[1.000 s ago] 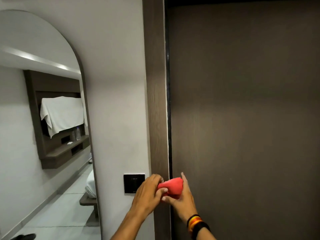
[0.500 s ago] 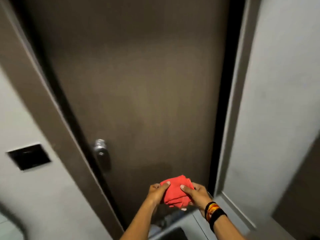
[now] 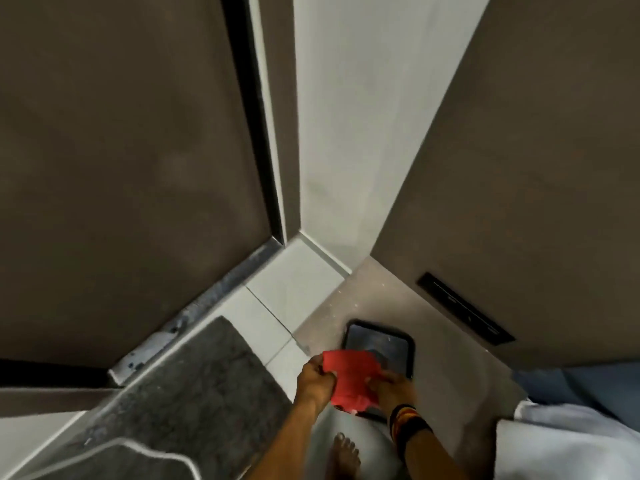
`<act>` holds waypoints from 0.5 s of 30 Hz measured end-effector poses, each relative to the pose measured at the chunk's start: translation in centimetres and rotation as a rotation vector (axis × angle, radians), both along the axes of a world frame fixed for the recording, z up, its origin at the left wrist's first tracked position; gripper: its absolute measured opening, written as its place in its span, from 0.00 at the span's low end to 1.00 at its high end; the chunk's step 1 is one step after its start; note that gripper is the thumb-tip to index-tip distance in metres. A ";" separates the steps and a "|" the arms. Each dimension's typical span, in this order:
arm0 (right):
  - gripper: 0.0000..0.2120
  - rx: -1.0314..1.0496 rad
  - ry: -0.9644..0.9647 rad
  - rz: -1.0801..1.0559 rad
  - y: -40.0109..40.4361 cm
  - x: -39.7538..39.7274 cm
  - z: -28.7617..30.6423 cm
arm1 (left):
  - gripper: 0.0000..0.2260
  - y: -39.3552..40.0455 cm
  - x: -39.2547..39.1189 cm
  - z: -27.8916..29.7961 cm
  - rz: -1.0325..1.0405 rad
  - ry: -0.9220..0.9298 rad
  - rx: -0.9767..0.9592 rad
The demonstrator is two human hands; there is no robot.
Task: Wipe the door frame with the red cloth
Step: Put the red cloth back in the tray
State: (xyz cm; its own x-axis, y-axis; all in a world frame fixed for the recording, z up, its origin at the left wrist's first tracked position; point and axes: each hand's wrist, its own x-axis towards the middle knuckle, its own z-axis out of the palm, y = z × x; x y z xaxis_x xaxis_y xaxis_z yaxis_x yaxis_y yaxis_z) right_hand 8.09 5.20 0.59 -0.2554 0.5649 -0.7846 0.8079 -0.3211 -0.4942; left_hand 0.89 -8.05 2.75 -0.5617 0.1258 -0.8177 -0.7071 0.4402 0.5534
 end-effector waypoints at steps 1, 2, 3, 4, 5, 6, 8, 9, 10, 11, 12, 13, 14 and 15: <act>0.04 0.014 -0.037 -0.008 1.0 0.5 -1.4 | 0.20 1.3 0.5 -1.1 -0.024 -0.006 0.017; 0.06 0.024 -0.065 -0.023 1.9 0.8 -2.7 | 0.20 2.4 0.7 -2.0 -0.043 -0.014 0.033; 0.07 0.035 -0.083 -0.034 2.8 1.1 -4.1 | 0.20 3.5 0.8 -3.1 -0.059 -0.018 0.041; 0.07 0.043 -0.100 -0.041 3.5 1.1 -5.0 | 0.19 4.5 0.8 -4.0 -0.067 -0.024 0.048; 0.07 0.051 -0.106 -0.046 4.4 1.2 -6.5 | 0.19 5.6 0.8 -5.3 -0.075 -0.025 0.059; 0.06 0.040 -0.105 -0.059 5.1 1.2 -7.5 | 0.20 6.3 0.6 -6.4 -0.089 -0.026 0.071; 0.08 0.017 -0.094 -0.072 6.4 1.3 -9.9 | 0.21 7.6 0.3 -8.5 -0.125 -0.030 0.082; 0.11 0.015 -0.089 -0.073 6.9 1.3 -11.0 | 0.21 8.0 0.1 -9.4 -0.139 -0.036 0.089; 0.13 0.014 -0.088 -0.069 7.4 1.3 -11.8 | 0.21 8.2 -0.1 -10.1 -0.146 -0.040 0.100; 0.13 0.014 -0.093 -0.055 7.7 1.3 -12.6 | 0.21 8.3 -0.2 -10.9 -0.150 -0.048 0.105; 0.13 0.016 -0.097 -0.032 8.0 1.3 -13.0 | 0.20 8.3 -0.2 -11.5 -0.147 -0.051 0.104; 0.13 0.011 -0.100 0.011 8.2 1.3 -13.6 | 0.19 8.3 -0.1 -12.2 -0.139 -0.054 0.105; 0.14 0.008 -0.119 0.067 8.3 1.2 -13.5 | 0.19 8.2 0.0 -12.2 -0.139 -0.050 0.093; 0.17 0.028 -0.146 0.144 8.2 1.3 -13.6 | 0.18 8.0 0.3 -12.4 -0.171 -0.005 0.068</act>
State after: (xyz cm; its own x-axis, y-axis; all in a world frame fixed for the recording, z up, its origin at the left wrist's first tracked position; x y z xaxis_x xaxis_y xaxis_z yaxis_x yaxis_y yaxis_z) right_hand 9.40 13.39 -12.98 -0.2198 0.5528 -0.8038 0.9081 -0.1851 -0.3756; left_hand 1.21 -0.04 -9.67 -0.5234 0.2741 -0.8068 -0.6282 0.5156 0.5827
